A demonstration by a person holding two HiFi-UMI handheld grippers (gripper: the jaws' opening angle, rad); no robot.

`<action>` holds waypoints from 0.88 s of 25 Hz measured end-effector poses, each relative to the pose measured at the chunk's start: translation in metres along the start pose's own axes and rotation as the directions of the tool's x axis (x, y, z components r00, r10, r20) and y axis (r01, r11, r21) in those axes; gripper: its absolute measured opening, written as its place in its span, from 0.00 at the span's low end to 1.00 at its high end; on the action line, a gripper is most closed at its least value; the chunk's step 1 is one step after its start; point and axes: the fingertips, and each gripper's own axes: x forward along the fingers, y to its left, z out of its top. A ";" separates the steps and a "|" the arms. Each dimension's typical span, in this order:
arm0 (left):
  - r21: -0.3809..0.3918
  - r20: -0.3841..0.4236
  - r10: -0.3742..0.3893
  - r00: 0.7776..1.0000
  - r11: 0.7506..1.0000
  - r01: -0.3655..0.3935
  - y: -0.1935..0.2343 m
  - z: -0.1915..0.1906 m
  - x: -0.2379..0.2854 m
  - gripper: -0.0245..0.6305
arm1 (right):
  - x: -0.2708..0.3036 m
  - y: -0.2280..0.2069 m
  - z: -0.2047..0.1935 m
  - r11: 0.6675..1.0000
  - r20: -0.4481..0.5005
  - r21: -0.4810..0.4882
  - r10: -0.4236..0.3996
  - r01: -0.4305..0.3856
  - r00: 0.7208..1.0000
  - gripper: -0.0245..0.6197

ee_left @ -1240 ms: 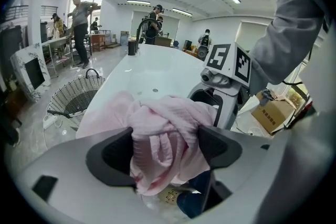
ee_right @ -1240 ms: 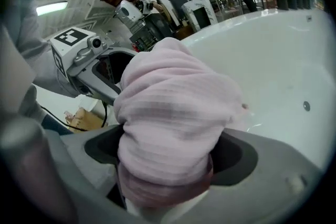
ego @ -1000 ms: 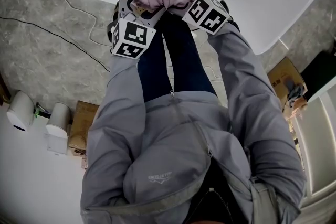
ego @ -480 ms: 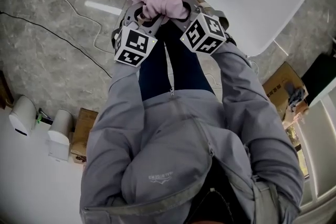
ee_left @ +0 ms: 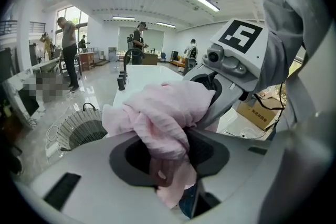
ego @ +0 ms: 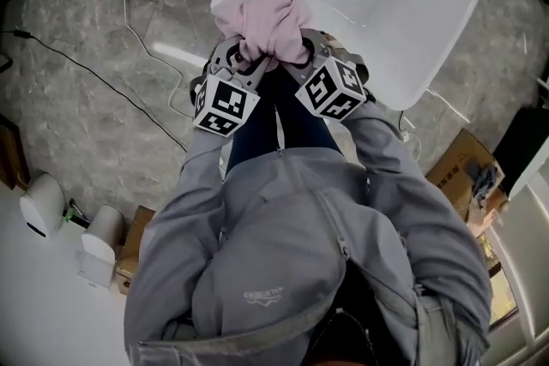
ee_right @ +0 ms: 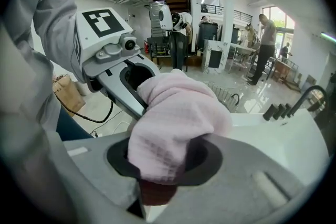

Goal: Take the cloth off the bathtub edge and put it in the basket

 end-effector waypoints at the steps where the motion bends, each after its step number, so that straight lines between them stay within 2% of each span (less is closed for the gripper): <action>1: 0.008 0.009 0.005 1.000 1.000 -0.005 -0.002 0.008 -0.008 0.27 | -0.009 0.001 0.007 1.000 0.008 0.003 -0.006 0.006 1.000 0.24; 9: 0.059 0.101 0.090 0.991 0.994 -0.097 -0.003 0.072 -0.068 0.26 | -0.070 0.001 0.068 0.995 0.069 -0.073 -0.064 0.069 0.996 0.24; 13: 0.059 0.142 0.139 0.980 0.987 -0.148 -0.003 0.095 -0.093 0.26 | -0.093 0.001 0.093 0.989 0.088 -0.118 -0.081 0.091 0.993 0.24; 19: 0.088 0.176 0.181 0.968 0.976 -0.199 -0.005 0.120 -0.128 0.26 | -0.119 0.009 0.125 0.984 0.139 -0.136 -0.094 0.113 0.986 0.24; 22: 0.097 0.205 0.216 0.955 0.966 -0.239 -0.005 0.135 -0.146 0.26 | -0.135 0.010 0.142 0.980 0.173 -0.154 -0.098 0.126 0.980 0.23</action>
